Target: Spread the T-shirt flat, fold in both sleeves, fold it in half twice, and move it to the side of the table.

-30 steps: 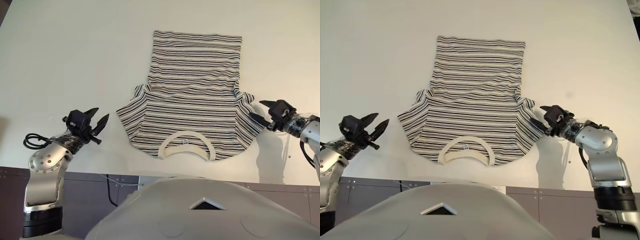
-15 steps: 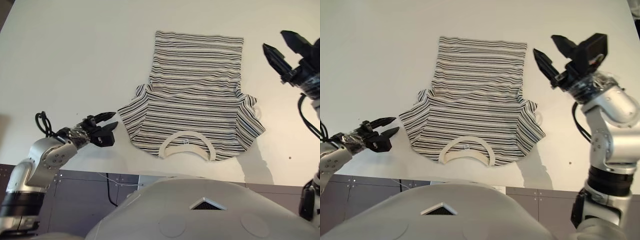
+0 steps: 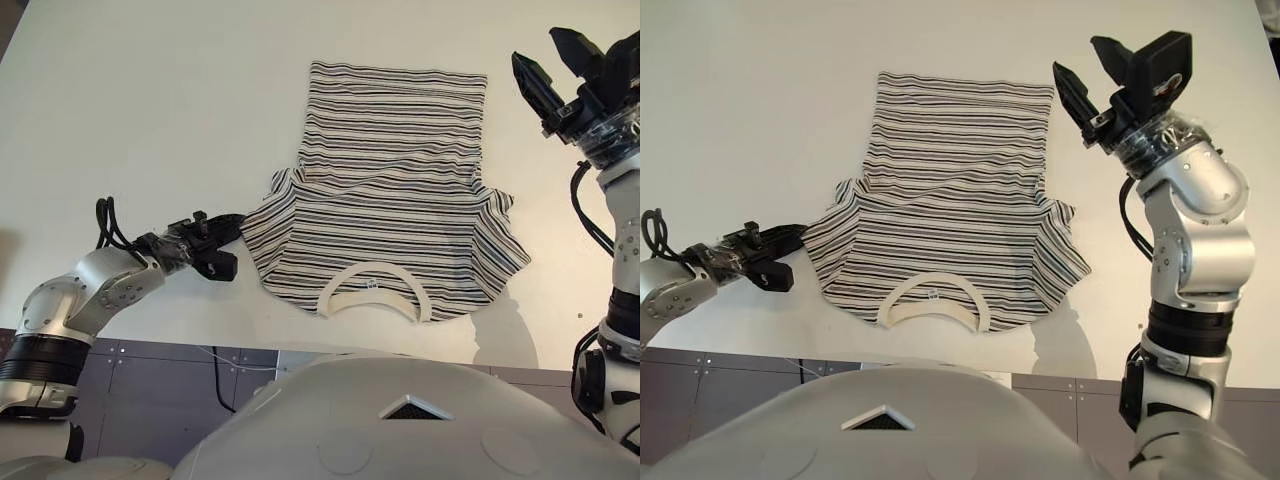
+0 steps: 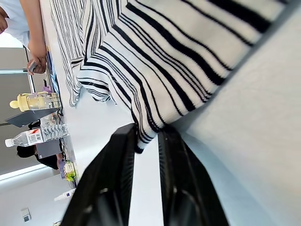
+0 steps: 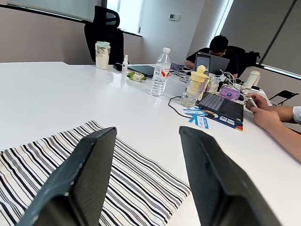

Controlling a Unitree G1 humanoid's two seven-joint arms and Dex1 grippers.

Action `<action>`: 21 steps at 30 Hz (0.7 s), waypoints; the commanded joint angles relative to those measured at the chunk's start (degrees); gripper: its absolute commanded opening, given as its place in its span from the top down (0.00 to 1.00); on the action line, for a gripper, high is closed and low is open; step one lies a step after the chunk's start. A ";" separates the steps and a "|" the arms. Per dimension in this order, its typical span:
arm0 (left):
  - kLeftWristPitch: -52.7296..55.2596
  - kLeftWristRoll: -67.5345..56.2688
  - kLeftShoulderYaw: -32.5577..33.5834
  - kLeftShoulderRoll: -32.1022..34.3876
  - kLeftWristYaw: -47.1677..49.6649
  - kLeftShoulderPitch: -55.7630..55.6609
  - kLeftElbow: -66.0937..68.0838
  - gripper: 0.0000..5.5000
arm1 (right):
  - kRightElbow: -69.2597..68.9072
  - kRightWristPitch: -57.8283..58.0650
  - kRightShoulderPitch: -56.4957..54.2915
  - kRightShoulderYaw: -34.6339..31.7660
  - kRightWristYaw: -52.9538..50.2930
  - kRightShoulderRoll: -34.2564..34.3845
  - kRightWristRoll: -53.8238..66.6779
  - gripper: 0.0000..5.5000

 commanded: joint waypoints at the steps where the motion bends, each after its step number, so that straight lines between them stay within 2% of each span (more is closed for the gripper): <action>1: 2.02 3.53 -3.31 -1.07 -0.10 1.61 2.07 0.97 | 2.20 -1.11 -0.81 1.44 -0.61 1.70 -1.83 0.55; 6: 3.68 0.85 0.65 -0.97 4.65 4.92 -2.16 0.98 | 3.44 -2.04 -0.40 1.51 -0.79 2.83 -2.66 0.55; 10: 4.25 2.70 3.92 -3.55 12.72 5.79 -7.16 0.98 | 3.11 -2.46 1.02 1.66 -1.08 3.54 -3.22 0.55; 14: 5.84 2.60 6.76 -5.65 16.89 3.77 -9.54 0.98 | 3.00 -2.54 1.86 1.65 -1.11 4.00 -3.68 0.55; 21: 3.26 3.02 2.55 -9.62 15.95 3.25 -15.76 0.98 | 4.23 -2.66 1.07 1.76 -0.22 3.80 -4.05 0.55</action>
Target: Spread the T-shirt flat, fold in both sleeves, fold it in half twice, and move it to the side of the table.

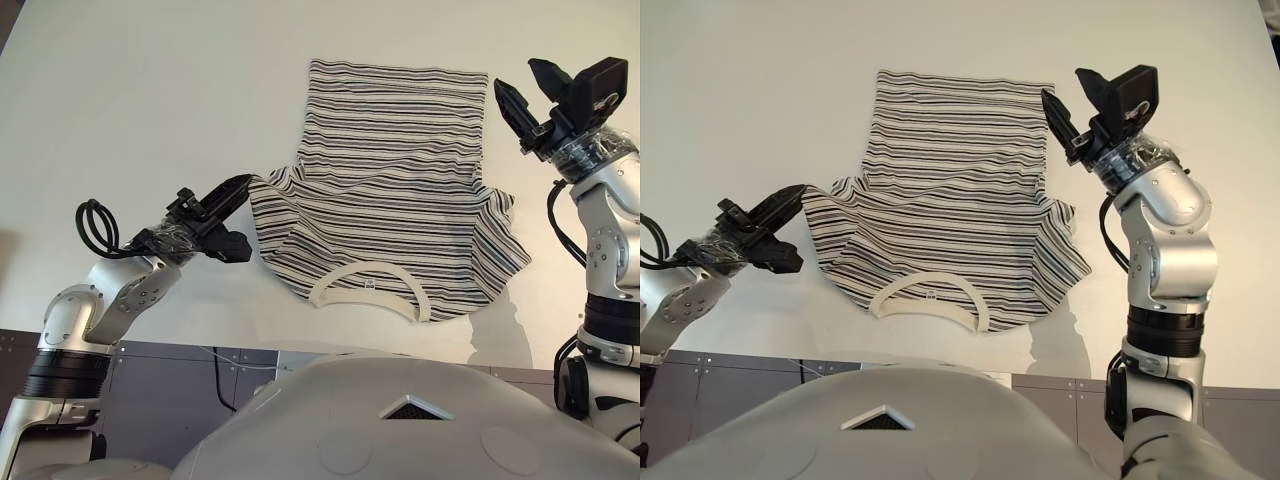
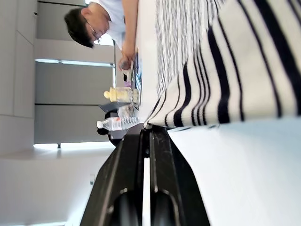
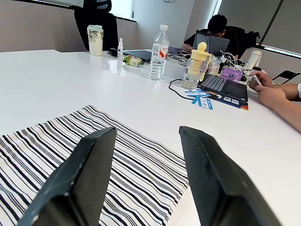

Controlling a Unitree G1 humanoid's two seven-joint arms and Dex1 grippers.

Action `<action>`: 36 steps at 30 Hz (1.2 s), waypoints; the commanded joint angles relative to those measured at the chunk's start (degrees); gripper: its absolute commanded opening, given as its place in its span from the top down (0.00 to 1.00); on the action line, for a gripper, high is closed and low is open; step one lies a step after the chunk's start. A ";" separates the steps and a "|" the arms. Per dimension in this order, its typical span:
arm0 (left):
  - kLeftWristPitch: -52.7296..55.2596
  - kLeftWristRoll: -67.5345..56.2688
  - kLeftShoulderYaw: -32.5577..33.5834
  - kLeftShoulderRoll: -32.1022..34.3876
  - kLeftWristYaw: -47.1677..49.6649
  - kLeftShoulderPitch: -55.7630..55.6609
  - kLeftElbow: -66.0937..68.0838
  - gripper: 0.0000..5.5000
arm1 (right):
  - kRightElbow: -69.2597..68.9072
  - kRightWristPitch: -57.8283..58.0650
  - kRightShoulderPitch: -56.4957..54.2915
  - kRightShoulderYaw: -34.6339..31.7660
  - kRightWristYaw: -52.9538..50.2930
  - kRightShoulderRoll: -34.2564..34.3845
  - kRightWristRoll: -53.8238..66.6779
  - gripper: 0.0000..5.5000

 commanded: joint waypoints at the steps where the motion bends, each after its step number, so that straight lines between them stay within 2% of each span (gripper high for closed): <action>1: -1.19 -0.04 -3.06 -1.97 -1.86 -0.84 -1.74 0.98 | 0.75 -0.47 -1.05 0.14 0.40 -0.10 -0.66 0.55; 5: -0.19 -3.20 -6.98 -4.27 -7.33 -2.11 -1.97 0.98 | 0.80 -0.40 -1.27 0.71 0.40 0.38 -0.76 0.55; 8: 4.30 -9.81 -12.44 -7.08 -17.23 -2.45 -3.16 0.98 | 1.38 -0.42 -1.49 1.62 0.71 0.83 -1.16 0.55; 11: 8.41 -13.05 -15.95 -9.46 -23.23 -1.56 -4.54 0.98 | 2.63 -0.47 -2.16 2.32 1.53 0.59 -1.40 0.55; 17: 18.60 -18.73 -16.21 -11.06 -30.40 1.96 -7.50 0.98 | 4.98 -0.88 -2.82 2.64 2.99 -0.07 -2.38 0.55; 24: 30.44 -28.73 -10.68 -12.67 -33.48 6.07 -17.51 0.77 | 4.68 -1.54 -0.90 0.09 3.36 -1.91 -3.02 0.55; 29: 39.03 -32.70 -9.11 -14.80 -33.54 8.53 -25.76 0.63 | 4.78 -1.65 0.29 -1.04 4.09 -3.27 -3.14 0.55; 30: 42.45 -36.22 -7.54 -16.08 -33.29 8.93 -28.54 0.60 | 4.79 -1.71 0.14 -1.27 4.22 -3.60 -3.19 0.55; 32: 52.35 -48.04 2.23 -21.99 -28.84 5.09 -31.74 0.60 | 5.79 -5.63 1.25 -1.98 4.81 -7.30 -6.88 0.55; 34: 57.23 -54.60 13.24 -27.05 -21.56 1.50 -30.62 0.60 | 9.53 -18.93 4.32 -0.02 7.36 -14.76 -15.73 0.55; 36: 57.48 -54.81 21.03 -32.16 -12.60 1.17 -28.11 0.60 | 13.97 -33.12 8.44 -0.39 9.53 -21.73 -21.97 0.55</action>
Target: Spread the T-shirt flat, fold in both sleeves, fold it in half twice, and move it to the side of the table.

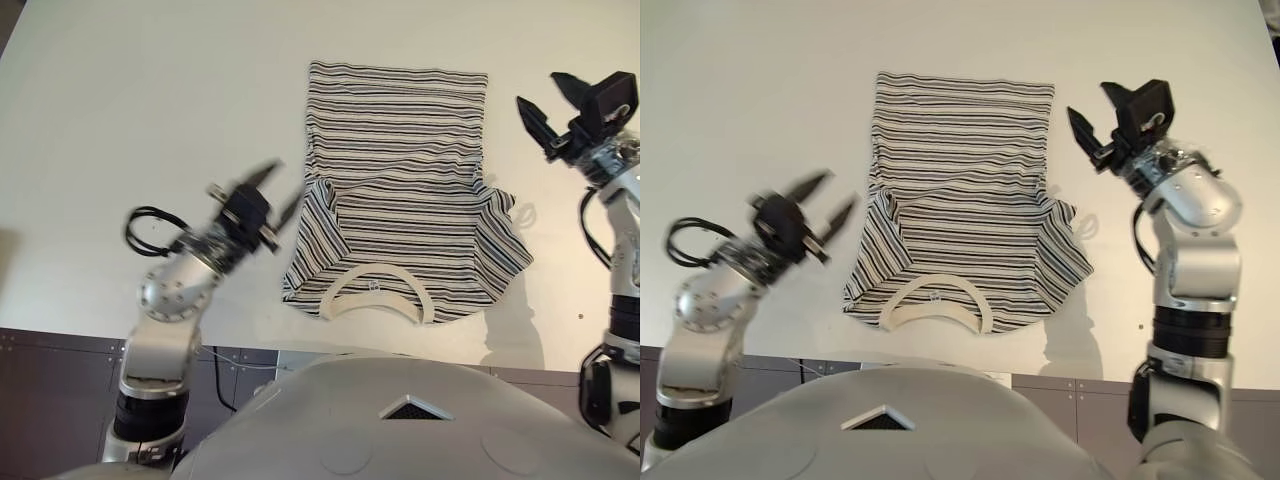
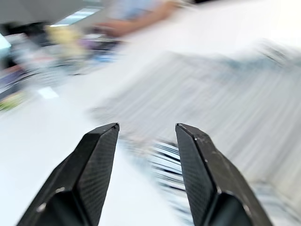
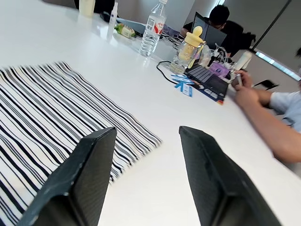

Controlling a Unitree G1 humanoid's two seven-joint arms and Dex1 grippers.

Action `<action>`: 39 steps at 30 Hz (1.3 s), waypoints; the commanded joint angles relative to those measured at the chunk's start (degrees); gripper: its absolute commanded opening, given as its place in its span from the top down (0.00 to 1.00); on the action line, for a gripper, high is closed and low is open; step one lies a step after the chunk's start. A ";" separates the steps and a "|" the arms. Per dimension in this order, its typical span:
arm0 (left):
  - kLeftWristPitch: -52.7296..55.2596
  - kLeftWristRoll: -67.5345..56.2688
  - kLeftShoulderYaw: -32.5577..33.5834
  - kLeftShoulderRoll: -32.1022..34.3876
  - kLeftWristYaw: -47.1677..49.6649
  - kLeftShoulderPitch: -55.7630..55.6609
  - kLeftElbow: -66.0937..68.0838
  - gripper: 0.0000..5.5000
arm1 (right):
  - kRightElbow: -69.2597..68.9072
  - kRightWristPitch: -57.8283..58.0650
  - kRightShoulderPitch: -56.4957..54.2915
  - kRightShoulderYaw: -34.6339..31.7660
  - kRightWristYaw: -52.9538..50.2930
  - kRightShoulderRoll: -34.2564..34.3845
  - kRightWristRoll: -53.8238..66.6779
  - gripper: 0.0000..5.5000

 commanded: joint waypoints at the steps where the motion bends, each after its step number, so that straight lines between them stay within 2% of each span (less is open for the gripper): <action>1: 1.61 -1.22 13.45 -10.56 16.33 -0.14 3.46 0.60 | 8.11 -27.13 8.30 0.19 5.49 -13.85 -11.32 0.55; 3: -1.61 1.17 11.32 -17.50 22.17 4.25 4.59 0.60 | 11.33 -41.26 12.84 1.38 9.72 -18.94 -12.07 0.55; 5: -3.90 2.85 8.71 -21.36 24.98 6.71 5.64 0.60 | 14.21 -50.99 15.48 2.85 11.73 -22.35 -13.05 0.55; 9: -6.72 3.57 7.77 -26.05 28.31 7.71 7.94 0.60 | 26.73 -65.07 16.39 4.48 9.46 -25.39 -18.99 0.55; 13: -8.98 5.09 6.58 -26.75 29.09 7.81 9.66 0.60 | 29.78 -75.38 23.70 5.47 7.28 -26.88 -21.38 0.55; 17: -10.12 5.89 6.57 -26.39 29.18 7.85 10.80 0.60 | 29.95 -75.49 24.48 5.90 3.64 -24.26 -25.64 0.55; 22: -10.13 6.56 6.36 -25.75 29.04 6.55 12.05 0.60 | 25.54 -68.66 24.34 4.32 -4.65 -18.63 -33.76 0.55; 29: -10.78 7.31 5.86 -26.75 29.57 7.16 12.65 0.60 | 26.72 -63.72 23.59 4.06 -14.29 -19.89 -42.54 0.55; 35: -11.33 7.58 5.60 -27.10 29.87 6.81 13.65 0.60 | 26.40 -63.93 22.91 6.15 -19.71 -19.84 -44.76 0.55; 39: -11.88 7.82 5.53 -27.30 30.22 6.53 14.37 0.59 | 25.64 -61.76 23.29 7.23 -21.97 -19.46 -45.20 0.70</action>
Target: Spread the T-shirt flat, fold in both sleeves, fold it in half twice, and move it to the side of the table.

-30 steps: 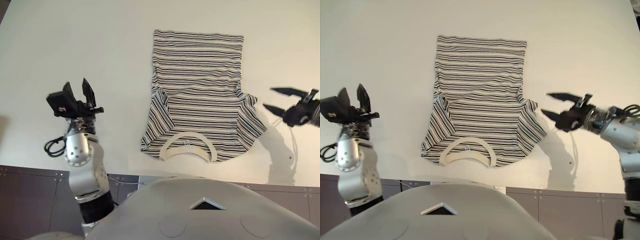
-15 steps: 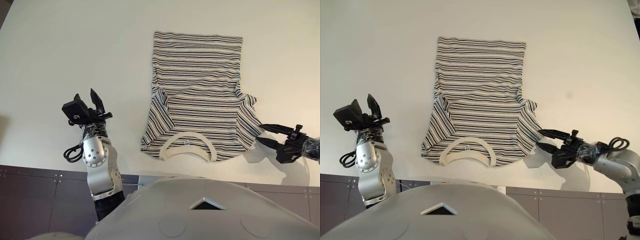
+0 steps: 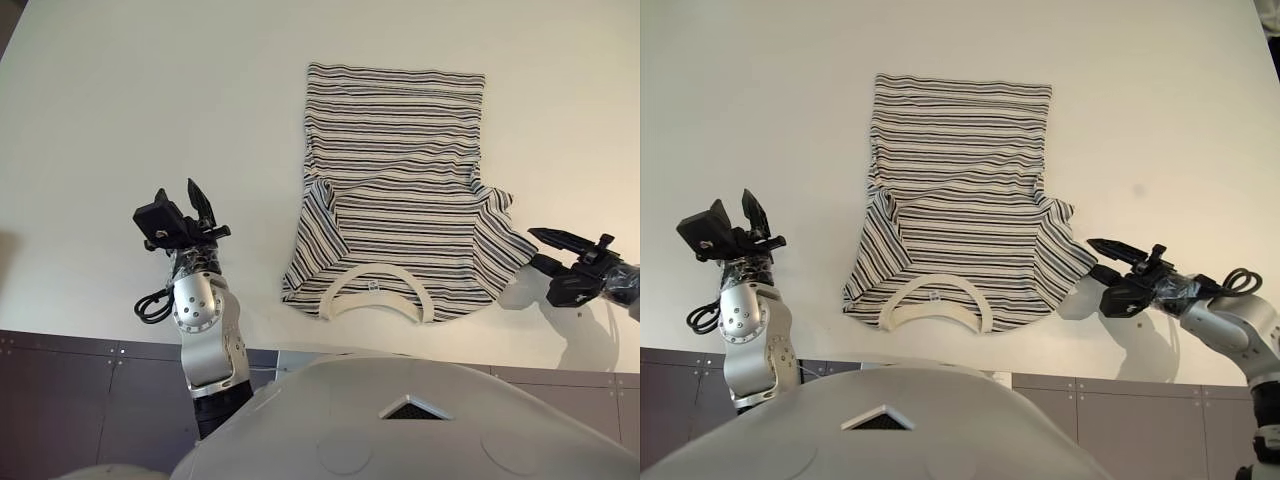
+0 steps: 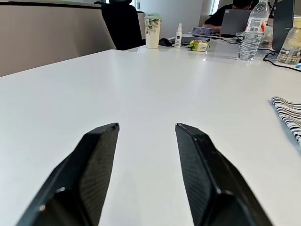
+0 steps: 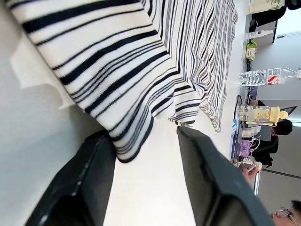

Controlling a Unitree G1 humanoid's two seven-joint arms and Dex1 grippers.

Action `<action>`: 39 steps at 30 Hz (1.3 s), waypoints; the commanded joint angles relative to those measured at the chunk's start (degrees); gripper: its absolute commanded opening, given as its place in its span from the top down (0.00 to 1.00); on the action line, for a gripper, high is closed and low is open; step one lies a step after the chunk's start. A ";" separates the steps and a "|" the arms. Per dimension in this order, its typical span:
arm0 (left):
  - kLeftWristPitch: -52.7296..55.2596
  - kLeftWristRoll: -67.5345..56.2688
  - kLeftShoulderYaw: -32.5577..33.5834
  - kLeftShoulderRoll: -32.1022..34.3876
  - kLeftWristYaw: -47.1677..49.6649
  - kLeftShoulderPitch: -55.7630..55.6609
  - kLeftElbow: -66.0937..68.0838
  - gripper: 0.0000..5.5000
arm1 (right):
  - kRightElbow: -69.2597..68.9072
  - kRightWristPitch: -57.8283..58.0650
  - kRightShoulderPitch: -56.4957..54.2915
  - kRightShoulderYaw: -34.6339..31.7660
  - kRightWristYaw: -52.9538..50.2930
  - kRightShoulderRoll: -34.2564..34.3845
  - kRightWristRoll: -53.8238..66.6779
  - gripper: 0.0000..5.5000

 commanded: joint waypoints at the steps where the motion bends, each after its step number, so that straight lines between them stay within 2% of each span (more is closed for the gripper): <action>1: -0.77 0.64 -0.14 -0.39 1.04 -0.28 1.02 0.59 | 0.17 2.57 1.55 2.11 -0.91 0.62 -3.11 0.74; 8: -1.90 0.91 -0.35 -0.74 1.38 0.40 2.15 0.59 | -2.34 7.23 3.63 2.83 -5.26 1.40 -4.73 0.98; 12: -2.40 1.33 -0.49 -0.46 1.40 0.19 2.73 0.59 | -4.00 6.97 4.14 3.03 -7.69 1.82 -4.47 0.98; 25: -2.37 1.41 -0.39 0.65 0.18 -0.26 4.04 0.59 | -10.13 1.77 4.49 -3.69 -19.64 3.76 -2.27 0.98; 30: -1.78 1.06 -0.48 1.99 -1.02 -1.29 4.97 0.59 | -15.91 1.99 4.42 -1.62 -18.00 6.79 -3.17 0.98; 39: 0.59 0.25 0.38 6.08 -3.76 -3.87 5.82 0.59 | -21.43 11.25 0.77 5.77 -11.52 15.97 -4.23 0.98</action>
